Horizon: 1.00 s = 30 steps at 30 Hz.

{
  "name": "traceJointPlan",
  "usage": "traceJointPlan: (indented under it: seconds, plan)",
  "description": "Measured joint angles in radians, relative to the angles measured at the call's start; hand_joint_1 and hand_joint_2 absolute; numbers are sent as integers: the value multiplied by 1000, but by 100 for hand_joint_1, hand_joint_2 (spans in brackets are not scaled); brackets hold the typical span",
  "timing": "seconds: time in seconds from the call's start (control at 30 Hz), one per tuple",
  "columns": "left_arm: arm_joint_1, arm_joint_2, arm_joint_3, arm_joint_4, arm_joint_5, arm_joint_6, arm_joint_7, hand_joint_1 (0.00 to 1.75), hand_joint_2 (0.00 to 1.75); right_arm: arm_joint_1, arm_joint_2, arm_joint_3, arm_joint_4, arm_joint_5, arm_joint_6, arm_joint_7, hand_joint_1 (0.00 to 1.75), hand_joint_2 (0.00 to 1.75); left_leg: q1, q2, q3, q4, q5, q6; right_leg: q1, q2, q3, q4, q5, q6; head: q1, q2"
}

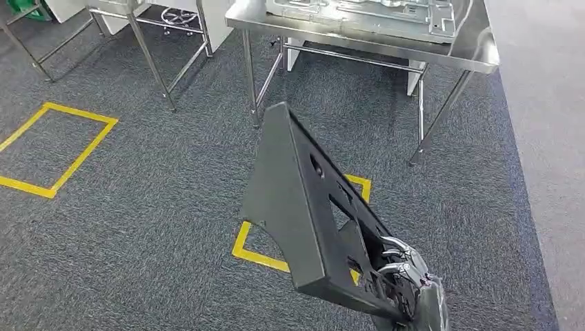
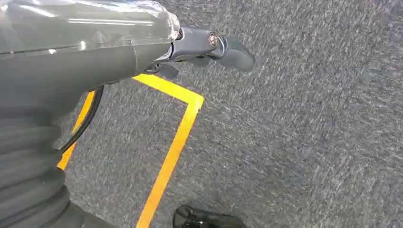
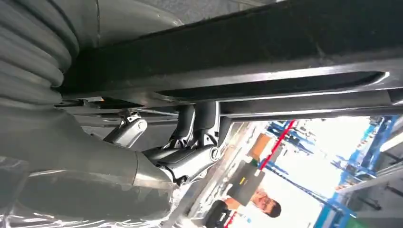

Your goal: Take the parts from the cabinet and place them on the table.

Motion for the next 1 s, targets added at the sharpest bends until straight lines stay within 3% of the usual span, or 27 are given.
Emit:
traceJointPlan:
  seconds: [0.03, 0.1, 0.13, 0.17, 0.2, 0.27, 0.33, 0.37, 0.43, 0.47, 0.5, 0.53, 0.6, 0.63, 0.67, 0.7, 0.73, 0.83, 0.87, 0.9, 0.97, 1.0]
  plan:
    - [2, -2, 0, 0, 0, 0, 0, 0, 175, 0, 0, 0, 0, 0, -1, 3, 175, 175, 0, 0, 13, 0, -9, -2, 0, 0, 7, -46, 49, -3, 0, 0]
    - [1, -10, 0, 0, 0, -1, 0, 0, 175, 3, 0, -1, 0, 0, -1, 10, 175, 175, 0, -1, 43, -1, -29, -6, 1, -2, 57, -213, 180, -12, 0, 0]
    - [3, -12, 0, 0, 1, -3, 1, 0, 175, 2, 0, -2, 0, -3, 1, 13, 175, 175, 1, 0, 47, -6, -36, -11, 3, -6, 65, -233, 182, -17, -2, 0]
    - [-1, -13, 0, -2, 2, -4, 2, 0, 175, 4, 1, -4, -1, -4, 3, 16, 175, 175, -2, -2, 48, -3, -39, -19, 13, -11, 49, -258, 146, -21, 3, 0]
    - [-4, -14, 0, -2, 3, -6, 3, 0, 175, 8, 2, -6, -4, -6, 7, 15, 175, 175, -3, 1, 49, -4, -45, -27, 14, -8, 53, -254, 168, -32, 7, 1]
    - [0, -16, 0, -4, 4, -6, 3, 0, 175, 13, 9, -13, -6, -6, 16, 13, 175, 175, -4, 3, 66, 0, -41, -39, 11, -3, 62, -262, 164, -45, 6, 0]
    - [-1, -16, 0, -8, 9, -6, 3, 0, 175, 15, 21, -20, -9, -7, 27, 3, 175, 175, 0, 1, 59, 44, -62, -46, 7, -3, 95, -275, 157, -59, 5, 0]
    - [-2, -17, 0, -8, 10, -6, 3, 0, 175, 15, 28, -25, -10, -8, 34, -3, 175, 175, 1, 1, 29, 98, -88, -47, 7, -4, 101, -275, 151, -66, 1, 0]
    - [-2, -18, -1, -8, 10, -6, 3, 0, 175, 16, 40, -34, -11, -9, 44, -9, 175, 175, 3, 1, -66, 244, -152, -53, 10, -3, 111, -275, 138, -71, 2, 0]
    - [0, -18, -1, -8, 10, -6, 3, 0, 175, 16, 45, -39, -11, -9, 48, -13, 175, 175, 2, 1, -108, 298, -164, -59, 11, -1, 118, -275, 131, -71, 2, 0]
    - [2, -18, -1, -9, 11, -6, 3, 0, 175, 16, 50, -42, -11, -9, 53, -14, 175, 175, 2, 1, -129, 306, -147, -62, 12, 2, 128, -275, 123, -70, 2, 0]
    - [4, -18, -1, -10, 11, -6, 3, 0, 175, 16, 56, -48, -11, -9, 56, -16, 175, 175, 2, 1, -127, 266, -102, -63, 12, 5, 143, -275, 113, -69, 2, 0]
    - [5, -17, -1, -11, 11, -6, 3, 0, 175, 16, 66, -56, -11, -10, 58, -21, 175, 175, 1, 1, -89, 112, 20, -49, 12, 5, 175, -275, 91, -65, 2, 0]
    - [9, -16, -1, -12, 11, -6, 3, 0, 175, 15, 71, -58, -11, -10, 59, -22, 175, 175, -3, 1, -75, 62, 54, -41, 11, 4, 184, -277, 81, -62, 3, 0]
    - [7, -16, -1, -13, 11, -6, 3, 0, 175, 13, 75, -61, -11, -11, 65, -23, 175, 175, -13, 2, -91, 76, 17, -36, 11, 3, 190, -275, 78, -57, 8, 0]
    - [4, -16, -2, -13, 11, -6, 3, 0, 175, 12, 79, -64, -11, -11, 71, -25, 175, 175, -16, 1, -81, 44, 15, -26, 10, 7, 182, -277, 72, -46, -1, 1]
    - [9, -16, -3, -15, 11, -6, 5, 0, 175, 12, 81, -68, -11, -11, 79, -25, 175, 175, -17, 1, -88, 38, 30, -18, 12, 7, 199, -277, 70, -41, 8, 0]
    - [9, -19, -10, -18, 10, -6, 9, 0, 175, 11, 93, -79, -14, -8, 98, -32, 175, 175, -6, -2, -34, 8, 24, -1, 10, 3, 208, -249, 66, -25, 9, 0]
    - [8, -18, -11, -19, 10, -6, 10, 0, 175, 10, 97, -82, -14, -6, 102, -36, 175, 175, -4, -3, -23, 3, 21, 3, 9, 2, 183, -204, 51, -20, 16, 0]
    - [6, -17, -14, -21, 10, -5, 11, 0, 175, 9, 98, -86, -14, -5, 108, -40, 175, 175, -3, -3, -16, -1, 16, 7, 6, 1, 135, -133, 25, -12, 17, 0]
    - [6, -17, -16, -21, 10, -6, 13, 0, 175, 11, 103, -92, -14, -5, 111, -40, 175, 175, -2, -3, -3, -1, 0, 4, -2, 1, 31, -6, -29, -1, 17, 0]
    - [8, -17, -17, -21, 10, -6, 14, 0, 175, 11, 104, -95, -14, -5, 113, -40, 175, 175, 0, -4, 7, -1, -7, 1, -4, 1, 6, 10, -34, 0, 17, 0]
